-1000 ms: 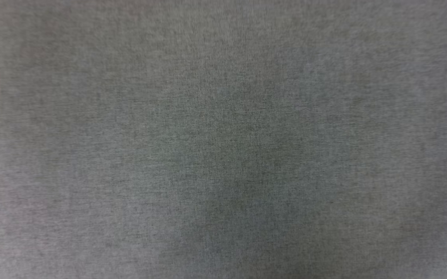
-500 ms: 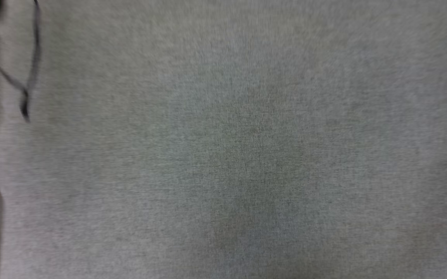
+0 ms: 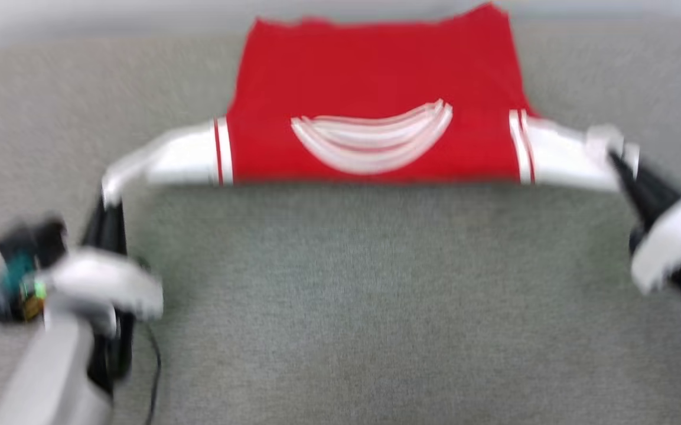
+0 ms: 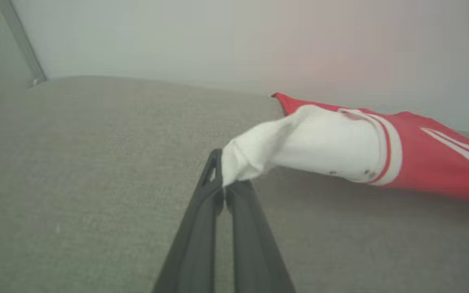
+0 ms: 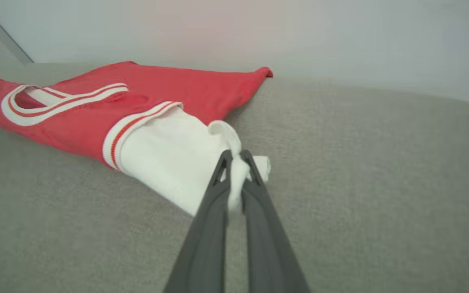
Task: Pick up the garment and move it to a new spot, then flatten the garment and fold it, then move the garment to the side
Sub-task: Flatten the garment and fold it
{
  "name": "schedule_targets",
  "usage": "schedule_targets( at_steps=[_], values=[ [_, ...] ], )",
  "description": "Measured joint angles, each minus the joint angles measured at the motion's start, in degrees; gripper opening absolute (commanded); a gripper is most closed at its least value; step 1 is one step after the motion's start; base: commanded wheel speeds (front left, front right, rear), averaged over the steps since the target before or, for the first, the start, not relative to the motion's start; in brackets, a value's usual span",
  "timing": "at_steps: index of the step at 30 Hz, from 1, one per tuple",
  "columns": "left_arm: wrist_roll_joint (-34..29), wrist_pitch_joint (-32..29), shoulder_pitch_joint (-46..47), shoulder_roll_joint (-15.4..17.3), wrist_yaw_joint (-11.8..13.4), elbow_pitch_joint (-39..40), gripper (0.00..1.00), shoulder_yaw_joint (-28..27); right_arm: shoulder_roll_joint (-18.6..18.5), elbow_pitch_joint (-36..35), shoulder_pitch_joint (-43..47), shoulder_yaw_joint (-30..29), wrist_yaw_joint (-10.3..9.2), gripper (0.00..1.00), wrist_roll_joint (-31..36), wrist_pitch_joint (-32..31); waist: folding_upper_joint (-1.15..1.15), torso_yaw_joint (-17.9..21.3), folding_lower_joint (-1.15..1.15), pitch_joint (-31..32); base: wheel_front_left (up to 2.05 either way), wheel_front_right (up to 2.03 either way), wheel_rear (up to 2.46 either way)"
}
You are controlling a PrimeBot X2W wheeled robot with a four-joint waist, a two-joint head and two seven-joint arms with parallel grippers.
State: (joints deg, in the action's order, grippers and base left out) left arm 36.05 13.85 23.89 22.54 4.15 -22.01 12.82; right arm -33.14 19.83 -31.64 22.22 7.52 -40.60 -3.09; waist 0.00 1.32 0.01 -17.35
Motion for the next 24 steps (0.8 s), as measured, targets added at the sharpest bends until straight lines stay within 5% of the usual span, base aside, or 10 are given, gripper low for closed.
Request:
schedule_targets(
  at_steps=[10, 18, 20, 21, 24],
  values=[
    [1.71, -7.45, -26.82, 2.12, 9.07, 15.78, 0.00, -0.15, 7.19, -10.06, 29.01, -12.29, 0.00, 0.00, 5.50, -5.50, 0.00, -0.43, 0.01, 10.16, 0.00, 0.00, 0.00],
    [2.94, -11.21, -37.93, 2.27, 12.95, 21.63, 0.00, 0.85, 13.28, -15.05, 45.98, -19.07, -0.01, 0.02, 11.36, -10.31, 0.00, -1.72, 0.01, 14.62, 0.00, 0.00, 0.00],
    [2.99, -11.51, -38.97, 1.69, 13.25, 22.24, 0.00, 1.49, 14.80, -16.08, 47.60, -20.05, -0.02, 0.38, 11.87, -11.62, 0.00, -2.00, 0.01, 15.48, 0.00, 0.00, 0.00],
    [2.83, -11.62, -39.12, 1.48, 13.57, 22.42, 0.00, 2.00, 15.58, -16.58, 48.13, -20.14, -0.02, 1.00, 12.04, -12.17, 0.00, -2.13, 0.01, 15.81, 0.00, 0.00, 0.00],
    [1.58, -12.14, -38.98, 1.45, 13.59, 23.16, 0.00, 3.55, 16.72, -18.44, 47.83, -20.52, -0.01, 1.00, 12.57, -13.61, 0.00, -2.57, 0.01, 16.45, 0.00, 0.00, 0.00]
  ],
)
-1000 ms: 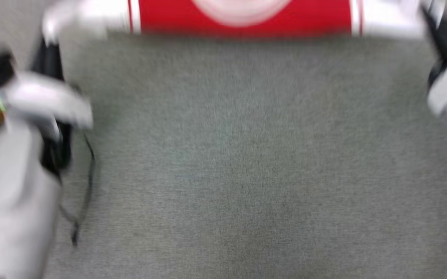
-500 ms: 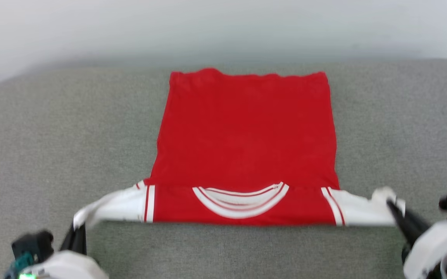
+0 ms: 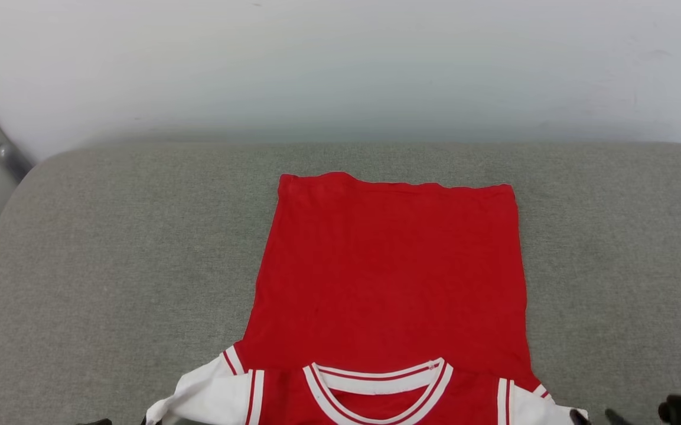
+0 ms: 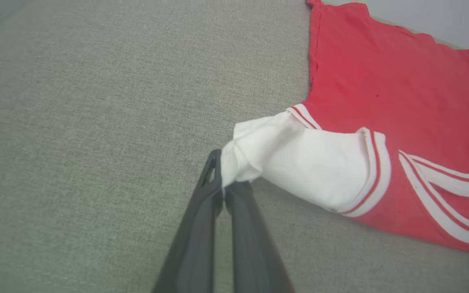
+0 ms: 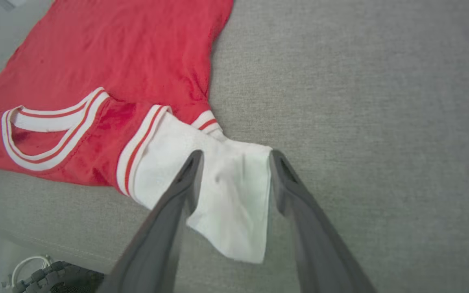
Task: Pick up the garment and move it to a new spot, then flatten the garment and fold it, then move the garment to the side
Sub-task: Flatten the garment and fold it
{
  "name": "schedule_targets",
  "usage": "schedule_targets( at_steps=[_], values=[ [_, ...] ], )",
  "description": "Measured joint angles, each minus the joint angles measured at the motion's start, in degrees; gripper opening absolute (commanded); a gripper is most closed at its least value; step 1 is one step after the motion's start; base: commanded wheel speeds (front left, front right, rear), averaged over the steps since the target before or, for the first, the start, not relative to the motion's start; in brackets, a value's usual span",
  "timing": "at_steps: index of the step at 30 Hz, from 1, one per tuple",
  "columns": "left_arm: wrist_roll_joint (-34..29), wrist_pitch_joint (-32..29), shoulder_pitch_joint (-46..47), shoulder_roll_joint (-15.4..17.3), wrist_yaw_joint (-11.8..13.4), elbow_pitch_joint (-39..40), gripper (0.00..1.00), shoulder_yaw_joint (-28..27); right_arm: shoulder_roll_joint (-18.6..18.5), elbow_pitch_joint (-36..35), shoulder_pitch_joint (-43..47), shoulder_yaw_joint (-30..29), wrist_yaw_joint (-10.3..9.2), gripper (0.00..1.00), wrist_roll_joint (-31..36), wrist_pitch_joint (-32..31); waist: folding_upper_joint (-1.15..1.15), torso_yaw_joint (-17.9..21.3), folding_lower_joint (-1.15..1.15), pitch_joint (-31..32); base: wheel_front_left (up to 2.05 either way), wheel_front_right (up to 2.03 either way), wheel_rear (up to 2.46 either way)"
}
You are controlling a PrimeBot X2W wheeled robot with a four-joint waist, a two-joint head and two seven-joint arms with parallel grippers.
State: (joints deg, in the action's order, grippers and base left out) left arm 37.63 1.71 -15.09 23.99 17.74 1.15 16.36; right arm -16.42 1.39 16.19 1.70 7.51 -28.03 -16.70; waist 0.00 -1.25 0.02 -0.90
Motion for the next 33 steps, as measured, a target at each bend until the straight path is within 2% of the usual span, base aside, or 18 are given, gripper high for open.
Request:
schedule_targets(
  at_steps=[4, 9, 15, 21, 25, 33],
  values=[
    [-0.67, 0.07, 1.27, 0.02, -0.49, 0.96, 0.00, 0.91, 1.92, -0.60, -5.76, -3.66, 0.00, 1.00, 0.70, -1.37, 0.00, -0.15, -0.01, -0.60, 0.00, 0.00, 0.00],
    [-2.41, 1.27, 5.31, 0.22, -1.20, 3.32, 0.00, 1.54, 3.39, 3.70, -19.78, -6.44, 0.00, 1.00, 1.94, -3.70, 0.00, -0.48, -0.03, -4.00, 0.00, 0.00, 0.00],
    [-5.68, 2.64, 13.42, -0.79, -2.71, 5.28, 0.00, 3.88, 1.33, 16.35, -40.17, -9.07, -0.02, 1.00, 2.55, -8.17, 0.00, -2.69, -0.03, -10.21, 0.00, 0.00, 0.00],
    [-7.14, 4.82, 19.46, -3.08, -4.79, 5.58, 0.00, 6.16, -1.03, 28.29, -54.95, -9.43, -0.01, 1.00, 5.17, -18.63, 0.00, -6.36, -0.04, -16.19, 0.00, 0.00, 0.00],
    [-8.34, 5.54, 23.47, -3.56, -6.61, 5.37, 0.00, 7.86, -2.30, 32.93, -61.71, -9.61, -0.02, 1.00, 8.67, -25.26, 0.00, -8.79, -0.04, -19.83, 0.00, 0.00, 0.00],
    [-9.14, 6.38, 27.21, -4.54, -8.06, 4.00, 0.00, 9.00, -2.22, 37.95, -68.30, -12.72, -0.01, 1.00, 12.87, -32.43, 0.00, -12.23, -0.04, -25.30, 0.00, 0.00, 0.00]
  ],
)
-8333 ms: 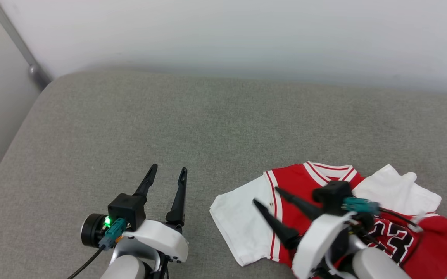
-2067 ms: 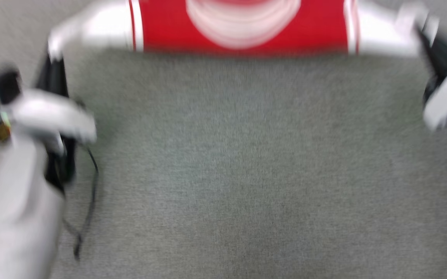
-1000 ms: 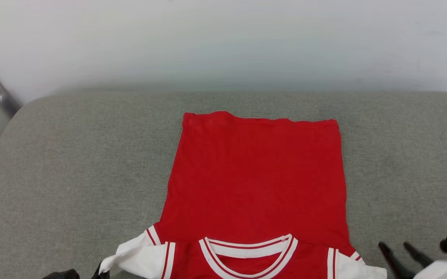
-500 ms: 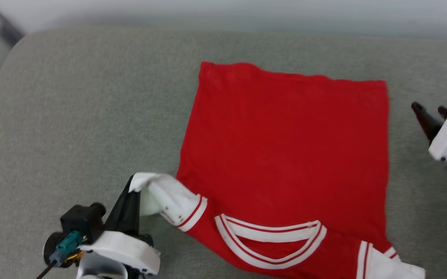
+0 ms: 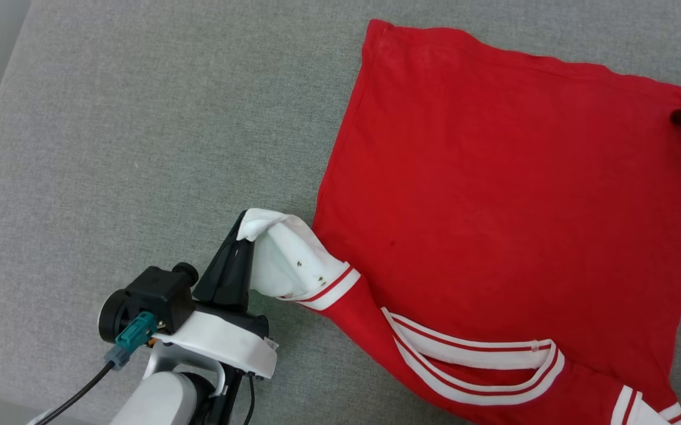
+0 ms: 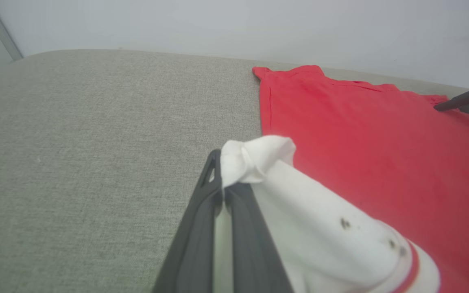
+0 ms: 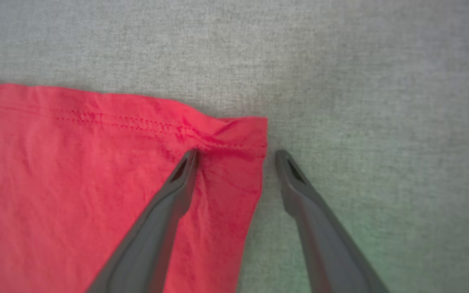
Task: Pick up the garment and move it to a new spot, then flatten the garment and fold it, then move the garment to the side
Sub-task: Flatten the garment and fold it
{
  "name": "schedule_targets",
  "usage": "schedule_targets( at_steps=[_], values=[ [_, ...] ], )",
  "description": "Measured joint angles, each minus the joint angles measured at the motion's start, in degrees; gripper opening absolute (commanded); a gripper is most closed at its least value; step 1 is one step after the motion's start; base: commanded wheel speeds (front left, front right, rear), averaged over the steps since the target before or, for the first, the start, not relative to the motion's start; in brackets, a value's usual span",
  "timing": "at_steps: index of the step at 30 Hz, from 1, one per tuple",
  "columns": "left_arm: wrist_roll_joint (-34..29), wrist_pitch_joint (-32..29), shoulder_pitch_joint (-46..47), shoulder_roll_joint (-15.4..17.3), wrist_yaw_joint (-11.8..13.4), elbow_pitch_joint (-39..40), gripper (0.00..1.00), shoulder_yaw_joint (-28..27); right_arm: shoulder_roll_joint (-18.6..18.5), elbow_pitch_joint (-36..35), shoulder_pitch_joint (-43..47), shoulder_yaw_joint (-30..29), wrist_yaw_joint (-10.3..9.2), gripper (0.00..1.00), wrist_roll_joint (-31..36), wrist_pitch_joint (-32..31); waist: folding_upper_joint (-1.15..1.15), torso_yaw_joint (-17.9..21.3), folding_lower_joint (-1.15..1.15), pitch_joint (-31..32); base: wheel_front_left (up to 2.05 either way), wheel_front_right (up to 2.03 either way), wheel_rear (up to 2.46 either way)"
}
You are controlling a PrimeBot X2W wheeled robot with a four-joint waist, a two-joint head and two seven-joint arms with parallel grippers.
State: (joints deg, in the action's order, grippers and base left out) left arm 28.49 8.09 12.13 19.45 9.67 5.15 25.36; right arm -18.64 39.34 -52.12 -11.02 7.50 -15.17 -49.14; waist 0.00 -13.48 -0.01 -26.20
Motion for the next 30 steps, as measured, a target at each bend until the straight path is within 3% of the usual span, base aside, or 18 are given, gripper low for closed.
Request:
schedule_targets(
  at_steps=[1, 2, 3, 4, 5, 11, 20, 25, 30],
  values=[
    [0.02, 0.16, 0.05, -0.16, -0.10, -0.36, 0.00, 0.14, 0.01, 0.37, -0.48, -0.44, 0.00, 1.00, 0.19, -1.23, 0.00, -0.29, 0.00, -0.30, 0.00, 0.00, 0.00],
    [0.13, 0.25, 0.13, -0.35, -0.12, -0.62, 0.00, 0.23, 0.01, 0.58, -0.80, -0.85, -0.01, 0.91, 0.23, -2.23, 0.00, -0.52, 0.00, -0.52, 0.00, 0.00, 0.00],
    [0.25, 0.43, 0.23, -0.42, -0.20, -0.88, 0.00, 0.26, 0.00, 0.63, -0.88, -1.00, 0.00, 0.30, 0.30, -2.96, 0.00, -0.67, 0.01, -0.66, 0.00, 0.00, 0.00],
    [0.43, 0.65, 0.29, -0.51, -0.21, -1.10, 0.00, 0.25, -0.03, 0.63, -1.07, -1.04, -0.01, 0.05, 0.30, -3.64, 0.00, -0.75, 0.01, -0.72, 0.00, 0.00, 0.00],
    [0.58, 0.96, 0.57, -0.60, -0.22, -1.67, 0.00, 0.05, 0.07, 0.30, -1.05, -0.94, -0.01, 0.00, 0.22, -3.74, 0.00, -0.66, 0.01, -0.59, 0.00, 0.00, 0.00],
    [1.30, 1.27, 0.51, -0.64, -0.09, -2.76, 0.00, -0.36, -1.43, -3.48, 0.04, 4.78, 0.00, 0.00, 0.00, -1.64, 0.00, 0.03, 0.00, 0.81, 0.00, 0.00, 0.00],
    [3.16, 0.29, -3.70, 0.97, 1.29, -5.15, 0.00, -1.82, -10.88, -17.14, 6.70, 15.62, 0.01, 0.00, -6.56, -0.76, 0.00, 2.69, 0.01, 7.54, 0.00, 0.00, 0.00],
    [4.10, -0.73, -7.51, 2.22, 2.54, -5.39, 0.00, -2.66, -15.03, -25.25, 18.20, 13.66, 0.01, 0.00, -10.78, -3.26, 0.00, 4.88, 0.01, 12.77, 0.00, 0.00, 0.00],
    [5.24, -0.93, -11.28, 3.18, 4.00, -5.28, 0.00, -3.74, -14.27, -32.55, 34.84, 7.80, 0.01, 0.00, -12.17, -5.03, 0.00, 7.67, 0.02, 17.90, 0.00, 0.00, 0.00]
  ],
)
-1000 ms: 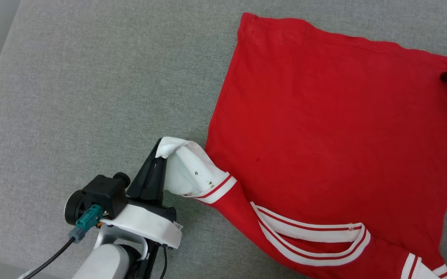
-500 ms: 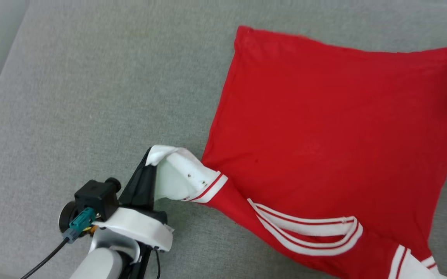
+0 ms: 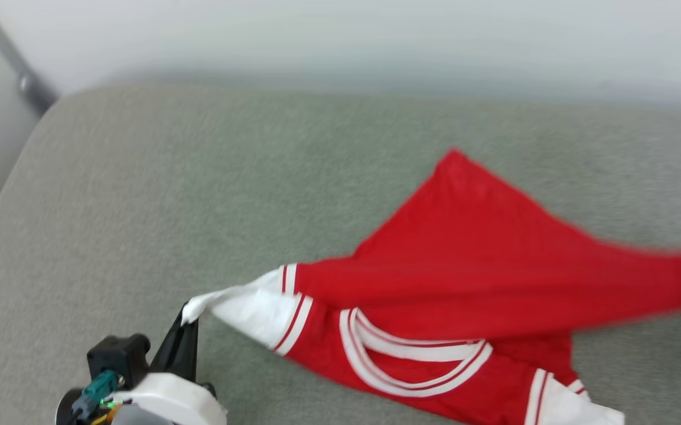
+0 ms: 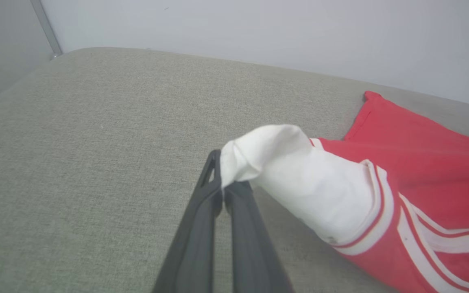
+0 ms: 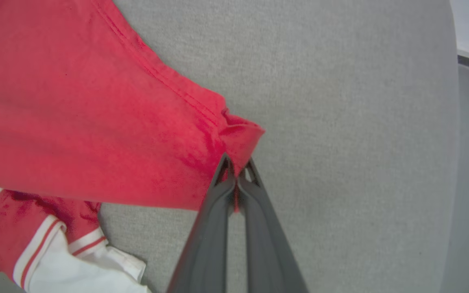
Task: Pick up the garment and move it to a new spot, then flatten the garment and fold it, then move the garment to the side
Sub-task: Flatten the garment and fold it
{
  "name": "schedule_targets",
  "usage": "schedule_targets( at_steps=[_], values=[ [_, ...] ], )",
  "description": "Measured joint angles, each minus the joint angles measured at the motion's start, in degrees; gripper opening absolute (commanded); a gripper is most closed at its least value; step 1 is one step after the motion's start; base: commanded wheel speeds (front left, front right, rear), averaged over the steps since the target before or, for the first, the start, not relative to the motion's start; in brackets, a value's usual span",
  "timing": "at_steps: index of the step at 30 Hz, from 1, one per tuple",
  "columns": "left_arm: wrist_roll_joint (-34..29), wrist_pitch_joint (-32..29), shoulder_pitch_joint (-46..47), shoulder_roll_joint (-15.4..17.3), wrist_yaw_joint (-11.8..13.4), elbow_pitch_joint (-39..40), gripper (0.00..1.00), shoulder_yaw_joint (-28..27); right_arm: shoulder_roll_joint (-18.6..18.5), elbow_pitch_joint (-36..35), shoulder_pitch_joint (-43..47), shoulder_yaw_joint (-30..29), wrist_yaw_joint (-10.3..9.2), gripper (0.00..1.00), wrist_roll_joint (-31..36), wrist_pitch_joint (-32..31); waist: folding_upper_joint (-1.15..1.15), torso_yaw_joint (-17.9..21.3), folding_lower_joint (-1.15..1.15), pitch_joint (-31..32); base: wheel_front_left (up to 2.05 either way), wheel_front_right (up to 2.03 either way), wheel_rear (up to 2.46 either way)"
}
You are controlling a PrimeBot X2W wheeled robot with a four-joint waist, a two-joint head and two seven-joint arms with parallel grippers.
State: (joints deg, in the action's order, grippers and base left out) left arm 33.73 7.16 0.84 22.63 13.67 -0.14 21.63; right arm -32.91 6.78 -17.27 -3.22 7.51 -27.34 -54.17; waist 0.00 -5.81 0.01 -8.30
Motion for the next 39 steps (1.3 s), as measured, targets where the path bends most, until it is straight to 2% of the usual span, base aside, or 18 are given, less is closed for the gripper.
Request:
schedule_targets(
  at_steps=[7, 11, 12, 13, 14, 16, 20, 26, 27, 29, 33, 36, 39],
  values=[
    [0.78, -1.22, -3.70, 1.75, 1.52, 0.87, 0.00, -0.91, 7.90, -5.52, 21.98, -6.03, -0.01, 0.00, -0.46, -1.14, 0.00, 5.17, 0.01, 4.42, 0.00, 0.00, 0.00],
    [1.16, -1.53, -4.24, 2.29, 2.02, 0.81, 0.00, -1.56, 13.85, -5.46, 29.60, -7.08, -0.01, 0.00, -0.68, -0.74, 0.00, 7.66, 0.01, 5.47, 0.00, 0.00, 0.00],
    [1.22, -1.68, -4.52, 2.43, 2.25, 0.89, 0.00, -1.74, 15.25, -5.24, 30.71, -7.02, -0.01, 0.15, -0.68, -0.42, 0.00, 8.21, 0.01, 5.60, 0.00, 0.00, 0.00],
    [1.24, -1.90, -4.80, 2.58, 2.50, 1.04, 0.00, -1.81, 16.26, -5.10, 31.46, -6.83, -0.01, 0.40, -0.68, -0.16, 0.00, 8.71, 0.01, 5.70, 0.00, 0.00, 0.00],
    [1.31, -1.97, -5.09, 2.68, 2.75, 1.30, 0.00, -1.94, 17.07, -5.13, 31.83, -6.54, -0.01, 1.00, -0.81, 0.71, 0.00, 9.21, 0.01, 5.76, 0.00, 0.00, 0.00],
    [1.31, -2.36, -5.26, 2.90, 3.03, 1.68, 0.00, -1.97, 17.94, -5.44, 31.70, -6.41, -0.01, 1.00, -0.81, 3.15, 0.00, 10.07, 0.00, 5.76, 0.00, 0.00, 0.00],
    [1.32, -2.70, -5.25, 3.10, 3.52, 2.85, 0.00, -2.12, 17.88, -6.89, 28.48, -6.09, -0.01, 1.00, -0.04, 12.54, 0.00, 11.04, 0.00, 5.14, 0.00, 0.00, 0.00],
    [0.70, -2.88, -3.52, 3.20, 3.72, 4.38, 0.00, -1.94, 16.73, -5.94, 18.90, -4.14, -0.01, 1.00, 0.00, 26.97, 0.00, 11.06, -0.01, 2.63, 0.00, 0.00, 0.00],
    [0.04, -2.97, -1.68, 3.21, 3.72, 5.72, 0.00, -1.59, 16.06, -3.97, 13.33, -2.83, -0.01, 1.00, -0.68, 29.80, 0.00, 10.48, -0.01, 0.61, 0.00, 0.00, 0.00],
    [-0.59, -2.97, -0.19, 3.16, 3.74, 6.72, 0.00, -1.25, 15.58, -2.58, 8.90, -1.62, -0.02, 1.00, -1.22, 29.73, 0.00, 9.90, -0.02, -1.02, 0.00, 0.00, 0.00],
    [-1.91, -2.90, 3.32, 2.58, 3.52, 8.26, 0.00, -0.15, 14.07, -0.40, 0.85, 2.36, -0.01, 1.00, -1.93, 25.74, 0.00, 8.22, -0.02, -4.53, 0.00, 0.00, 0.00],
    [-2.61, -2.64, 5.47, 1.68, 2.97, 8.65, 0.00, 1.02, 12.57, 1.24, -3.70, 4.97, -0.01, 1.00, -2.02, 19.06, 0.00, 6.38, -0.03, -6.73, 0.00, 0.00, 0.00],
    [-3.35, -2.45, 7.22, 0.93, 2.59, 8.94, 0.00, 2.15, 12.59, 2.86, -7.71, 7.19, -0.01, 1.00, -2.20, 11.05, 0.00, 4.48, -0.02, -8.75, 0.00, 0.00, 0.00]
  ],
)
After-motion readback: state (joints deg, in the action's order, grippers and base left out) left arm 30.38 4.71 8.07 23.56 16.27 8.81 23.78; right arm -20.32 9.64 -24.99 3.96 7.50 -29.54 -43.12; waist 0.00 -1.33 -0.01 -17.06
